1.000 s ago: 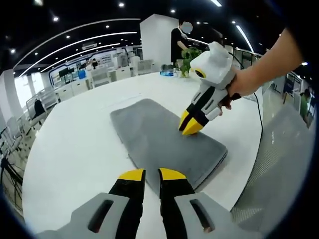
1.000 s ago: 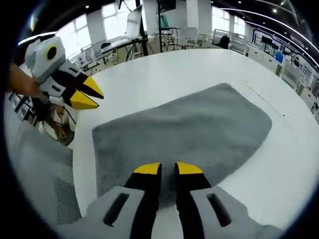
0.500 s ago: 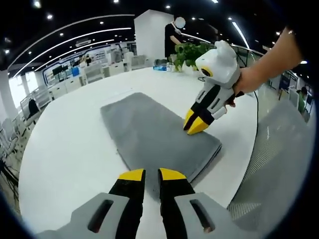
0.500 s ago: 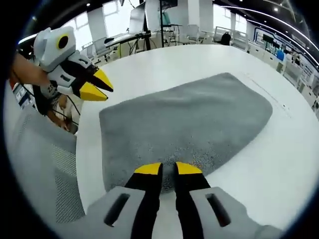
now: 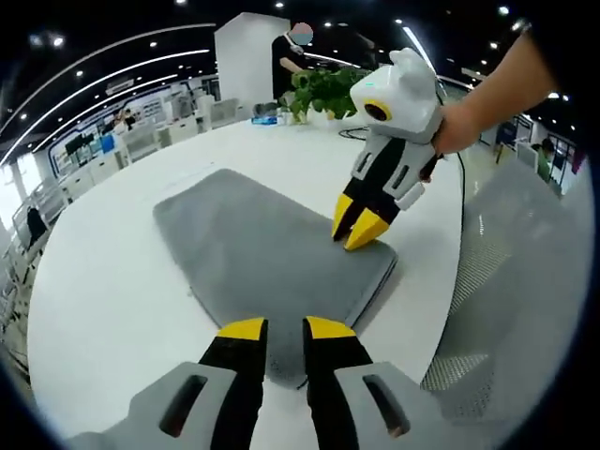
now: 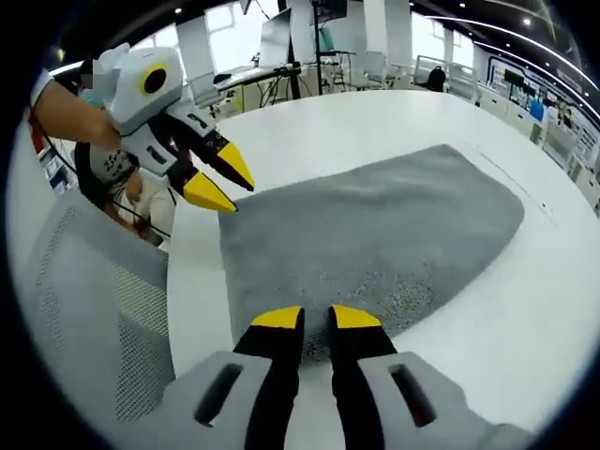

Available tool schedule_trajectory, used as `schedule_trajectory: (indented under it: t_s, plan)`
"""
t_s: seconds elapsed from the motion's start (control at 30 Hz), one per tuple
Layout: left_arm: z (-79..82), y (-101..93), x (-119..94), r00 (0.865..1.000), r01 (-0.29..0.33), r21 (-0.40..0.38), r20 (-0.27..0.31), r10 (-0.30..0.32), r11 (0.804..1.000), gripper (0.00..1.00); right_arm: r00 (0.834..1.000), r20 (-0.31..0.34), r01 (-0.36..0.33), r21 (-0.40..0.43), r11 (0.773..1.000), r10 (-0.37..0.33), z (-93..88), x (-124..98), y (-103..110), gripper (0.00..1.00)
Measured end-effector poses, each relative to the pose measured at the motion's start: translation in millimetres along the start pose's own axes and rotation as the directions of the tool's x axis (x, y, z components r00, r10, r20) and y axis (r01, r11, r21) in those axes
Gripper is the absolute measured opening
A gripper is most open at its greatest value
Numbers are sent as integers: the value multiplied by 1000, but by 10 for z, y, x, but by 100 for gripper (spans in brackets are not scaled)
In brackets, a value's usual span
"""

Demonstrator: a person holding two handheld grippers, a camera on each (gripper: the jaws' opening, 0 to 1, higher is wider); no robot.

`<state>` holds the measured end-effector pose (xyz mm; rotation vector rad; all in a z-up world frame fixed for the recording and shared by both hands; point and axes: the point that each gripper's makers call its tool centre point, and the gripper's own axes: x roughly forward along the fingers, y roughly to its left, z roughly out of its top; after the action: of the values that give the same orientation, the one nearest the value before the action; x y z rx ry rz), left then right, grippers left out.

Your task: Fold the towel on the table until its edges align and the towel forms a compact rectangular stack.

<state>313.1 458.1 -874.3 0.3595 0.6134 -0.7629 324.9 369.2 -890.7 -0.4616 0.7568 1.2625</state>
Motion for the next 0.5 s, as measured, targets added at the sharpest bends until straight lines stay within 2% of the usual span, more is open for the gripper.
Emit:
schedule_trajectory:
  t_s: [0.07,0.23,0.3,0.37,0.5]
  plan:
    - [-32,-16,-4,1000,9,35,-13,-8,999,17,1000,22,-9,-16,1000,10,22,-4,53,18]
    - [-95,-40,-13,999,46,18,-19,-45,999,23,999,25,-44,-66,997,46,-28,-35,246,25]
    - [-133,-77,-23,997,70,68,-33,-68,995,23,999,18,-49,-84,995,51,-57,-38,294,28]
    - [-180,-115,-23,995,95,83,-44,-92,992,25,998,16,-60,-110,992,62,-73,-29,342,31]
    - [-293,-131,5,990,120,166,-88,-106,979,30,998,-37,-61,-199,978,54,-178,35,377,37]
